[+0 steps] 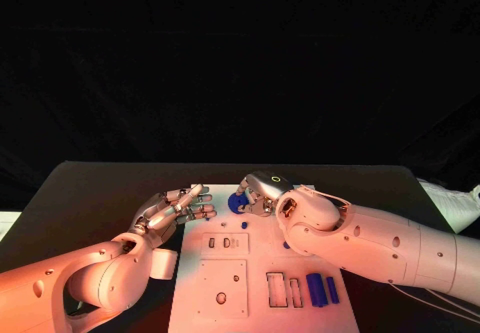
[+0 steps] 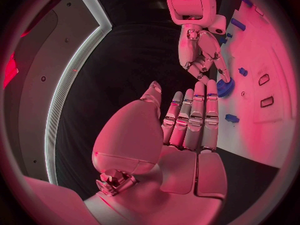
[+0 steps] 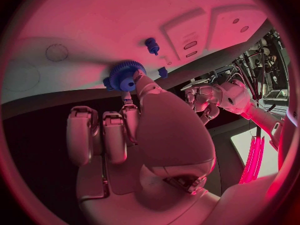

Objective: Assemble the parts on the task board

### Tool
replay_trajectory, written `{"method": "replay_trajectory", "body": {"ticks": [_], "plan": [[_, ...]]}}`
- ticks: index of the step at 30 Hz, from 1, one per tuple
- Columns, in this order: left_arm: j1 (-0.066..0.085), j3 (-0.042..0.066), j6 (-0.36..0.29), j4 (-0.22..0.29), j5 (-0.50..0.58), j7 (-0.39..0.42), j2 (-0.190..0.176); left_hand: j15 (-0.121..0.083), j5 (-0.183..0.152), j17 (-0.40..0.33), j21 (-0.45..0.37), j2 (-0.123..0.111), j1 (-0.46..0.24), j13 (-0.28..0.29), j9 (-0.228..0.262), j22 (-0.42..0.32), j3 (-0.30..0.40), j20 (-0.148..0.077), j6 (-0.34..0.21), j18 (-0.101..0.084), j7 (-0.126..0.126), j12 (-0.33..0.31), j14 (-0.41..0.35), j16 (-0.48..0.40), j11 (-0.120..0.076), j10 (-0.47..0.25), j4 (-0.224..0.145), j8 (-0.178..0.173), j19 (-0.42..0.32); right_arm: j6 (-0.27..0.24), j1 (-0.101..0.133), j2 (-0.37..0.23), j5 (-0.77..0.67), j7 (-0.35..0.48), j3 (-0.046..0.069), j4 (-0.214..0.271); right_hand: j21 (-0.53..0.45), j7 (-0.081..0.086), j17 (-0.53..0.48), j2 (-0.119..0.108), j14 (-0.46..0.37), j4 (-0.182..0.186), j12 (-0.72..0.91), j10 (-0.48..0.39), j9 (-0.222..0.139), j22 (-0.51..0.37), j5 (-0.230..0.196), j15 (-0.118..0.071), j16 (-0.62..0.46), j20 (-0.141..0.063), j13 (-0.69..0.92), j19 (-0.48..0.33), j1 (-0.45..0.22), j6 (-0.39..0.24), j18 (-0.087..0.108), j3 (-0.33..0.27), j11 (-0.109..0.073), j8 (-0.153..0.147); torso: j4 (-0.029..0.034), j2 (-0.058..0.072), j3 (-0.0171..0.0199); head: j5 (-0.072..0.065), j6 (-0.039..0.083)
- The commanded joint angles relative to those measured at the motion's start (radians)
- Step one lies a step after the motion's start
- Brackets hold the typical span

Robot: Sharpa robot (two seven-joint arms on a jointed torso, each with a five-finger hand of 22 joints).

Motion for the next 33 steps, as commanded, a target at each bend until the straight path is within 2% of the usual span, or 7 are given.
{"method": "replay_trajectory", "body": {"ticks": [1, 8, 12, 15, 19, 23, 33], "plan": [[0.001, 0.001, 0.02, 0.003, 0.001, 0.004, 0.001, 0.003, 0.002, 0.002, -0.007, 0.009, 0.003, -0.001, -0.001, -0.002, 0.0, 0.0, 0.003, 0.011, 0.003, -0.005, 0.005, -0.004, 0.004, 0.002, -0.006, -0.004, 0.005, 0.046, -0.001, 0.003, -0.028, -0.022, -0.002, -0.007, 0.002, -0.015, 0.174, 0.006, 0.086, 0.001, -0.014, 0.014, 0.022, 0.039, -0.006, 0.005, -0.003, 0.008, 0.033, 0.001, -0.009, 0.009, -0.019, 0.006, -0.001, -0.009, -0.0007, 0.0, 0.0005, -0.001, 0.0], [0.001, 0.001, 0.02, 0.004, 0.001, 0.003, 0.0, 0.003, 0.002, 0.002, -0.007, 0.009, 0.003, -0.001, -0.001, -0.002, 0.0, 0.0, 0.003, 0.011, 0.003, -0.005, 0.005, -0.004, 0.004, 0.002, -0.006, -0.004, 0.005, 0.063, -0.001, 0.009, -0.03, -0.03, -0.003, -0.017, -0.002, 0.011, 0.176, -0.028, 0.086, 0.025, -0.067, -0.007, 0.007, 0.033, -0.033, 0.024, -0.003, 0.024, 0.003, -0.004, -0.062, -0.055, -0.018, -0.001, 0.021, -0.053, -0.0007, 0.0, 0.0005, -0.002, 0.001], [0.001, 0.001, 0.02, 0.005, 0.001, 0.002, 0.0, 0.003, 0.002, 0.002, -0.007, 0.009, 0.003, -0.001, -0.001, -0.002, 0.0, 0.0, 0.003, 0.011, 0.003, -0.005, 0.005, -0.004, 0.004, 0.002, -0.006, -0.004, 0.005, 0.079, 0.0, 0.011, -0.021, -0.027, -0.004, -0.019, -0.005, 0.013, 0.177, -0.05, 0.086, 0.057, -0.094, -0.018, 0.004, 0.028, -0.025, 0.029, -0.003, 0.031, -0.013, -0.008, -0.112, -0.074, -0.017, -0.02, 0.026, -0.054, 0.0003, 0.0, 0.0004, -0.003, 0.0], [0.001, 0.001, 0.02, 0.005, 0.001, 0.001, -0.001, 0.003, 0.002, 0.002, -0.008, 0.011, 0.004, -0.001, -0.001, -0.003, 0.0, 0.001, 0.003, 0.011, 0.003, -0.007, 0.005, -0.007, 0.004, 0.003, -0.008, -0.006, 0.005, 0.087, 0.0, 0.011, -0.015, -0.026, -0.005, -0.019, -0.007, 0.014, 0.177, -0.063, 0.086, 0.103, -0.103, -0.02, 0.005, 0.026, 0.012, 0.031, -0.003, 0.035, -0.016, -0.01, -0.168, -0.083, -0.016, -0.046, 0.028, -0.052, 0.0, 0.0, 0.0002, -0.002, 0.001], [0.001, 0.001, 0.019, 0.006, 0.001, 0.0, -0.001, 0.003, 0.002, 0.002, -0.008, 0.01, 0.004, -0.001, -0.001, -0.003, 0.0, 0.001, 0.003, 0.011, 0.003, -0.007, 0.005, -0.008, 0.004, 0.003, -0.009, -0.006, 0.005, 0.106, 0.0, 0.01, 0.011, -0.027, -0.005, -0.021, -0.005, 0.012, 0.187, -0.04, 0.088, 0.115, -0.092, -0.015, 0.009, 0.031, 0.116, 0.031, 0.001, 0.035, -0.007, -0.006, -0.27, -0.076, -0.017, -0.089, 0.027, -0.049, -0.0004, 0.0, 0.0005, -0.002, 0.0], [0.001, 0.001, 0.018, 0.007, 0.001, 0.0, -0.002, 0.003, 0.002, 0.002, -0.008, 0.01, 0.004, -0.001, -0.001, -0.003, 0.0, 0.001, 0.003, 0.011, 0.003, -0.007, 0.005, -0.008, 0.004, 0.003, -0.009, -0.006, 0.005, 0.117, 0.0, 0.009, 0.04, -0.031, -0.006, -0.026, -0.003, 0.011, 0.193, -0.021, 0.089, 0.116, -0.087, -0.012, 0.011, 0.035, 0.196, 0.03, 0.004, 0.034, -0.001, -0.004, -0.315, -0.073, -0.018, -0.12, 0.027, -0.05, -0.0013, -0.001, 0.0004, -0.002, 0.0], [0.001, 0.001, 0.018, 0.009, 0.001, -0.001, -0.004, 0.003, 0.002, 0.002, -0.008, 0.01, 0.004, -0.001, -0.001, -0.003, 0.0, 0.001, 0.003, 0.011, 0.003, -0.007, 0.005, -0.008, 0.004, 0.003, -0.009, -0.006, 0.005, 0.066, 0.001, 0.004, 0.057, -0.045, -0.006, -0.034, -0.003, 0.011, 0.196, -0.002, 0.09, 0.113, -0.085, -0.012, 0.012, 0.037, 0.224, 0.031, 0.005, 0.034, 0.003, -0.002, -0.311, -0.075, -0.018, -0.132, 0.027, -0.051, -0.0017, 0.0, 0.0016, -0.004, 0.003]]}}
